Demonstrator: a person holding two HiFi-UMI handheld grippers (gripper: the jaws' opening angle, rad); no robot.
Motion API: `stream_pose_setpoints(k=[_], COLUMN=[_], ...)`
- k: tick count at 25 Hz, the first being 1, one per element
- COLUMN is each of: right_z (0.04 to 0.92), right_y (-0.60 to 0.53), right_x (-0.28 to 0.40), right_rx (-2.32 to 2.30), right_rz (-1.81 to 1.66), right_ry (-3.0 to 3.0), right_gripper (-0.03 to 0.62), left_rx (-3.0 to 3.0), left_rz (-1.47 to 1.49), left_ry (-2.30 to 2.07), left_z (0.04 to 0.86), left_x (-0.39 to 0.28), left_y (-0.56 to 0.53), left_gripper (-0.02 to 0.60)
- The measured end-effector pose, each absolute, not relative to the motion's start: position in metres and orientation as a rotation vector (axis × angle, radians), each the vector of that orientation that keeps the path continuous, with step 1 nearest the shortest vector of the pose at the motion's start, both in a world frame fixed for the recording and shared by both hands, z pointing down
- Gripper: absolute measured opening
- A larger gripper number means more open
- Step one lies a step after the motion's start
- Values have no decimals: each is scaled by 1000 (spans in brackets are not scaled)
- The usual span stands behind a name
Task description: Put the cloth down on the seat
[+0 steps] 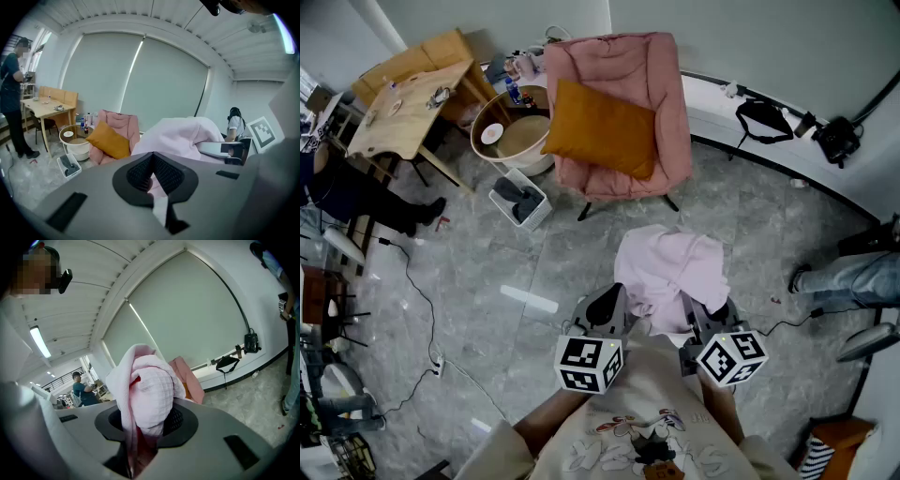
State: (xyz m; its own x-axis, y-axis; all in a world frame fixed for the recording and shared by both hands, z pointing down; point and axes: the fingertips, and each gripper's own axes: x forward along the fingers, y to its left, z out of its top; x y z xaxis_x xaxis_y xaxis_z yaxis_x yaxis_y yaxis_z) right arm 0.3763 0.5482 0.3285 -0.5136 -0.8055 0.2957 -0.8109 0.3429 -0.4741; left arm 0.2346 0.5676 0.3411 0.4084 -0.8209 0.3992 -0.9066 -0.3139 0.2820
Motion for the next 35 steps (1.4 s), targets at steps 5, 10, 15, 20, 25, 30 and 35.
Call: stream_pose_setpoints(k=[5,10,15,20,25,30,35], right_z=[337,341,332,321,320,313,317], right_y=[558,557,541,512,490,470,466], right_x=[367,346,322,286,239,184,142], right_rx=[1489,1474,1441,1445,1412,1385,1410], right_rz=[941,986,989,985,951,910,912], right_ry=[-2581,-2578,-2601,-2601,-2596,-2635,-2626], right_gripper=[141,141,141,141,141,143,143], left_rx=[2192,2194,2198,2191,2171,2180,2162], left_rz=[256,265,252,218,175,113,80], left_ry=[-1470,-1436,-1413,-1411,-1444,-1483,-1487], left_z=[349,352,352,345,343,333,335], left_x=[237,225,208,170,119,60,13], left_y=[576,571,551,525,508,485,483], left_gripper=[3,3,3,3,3,3,3])
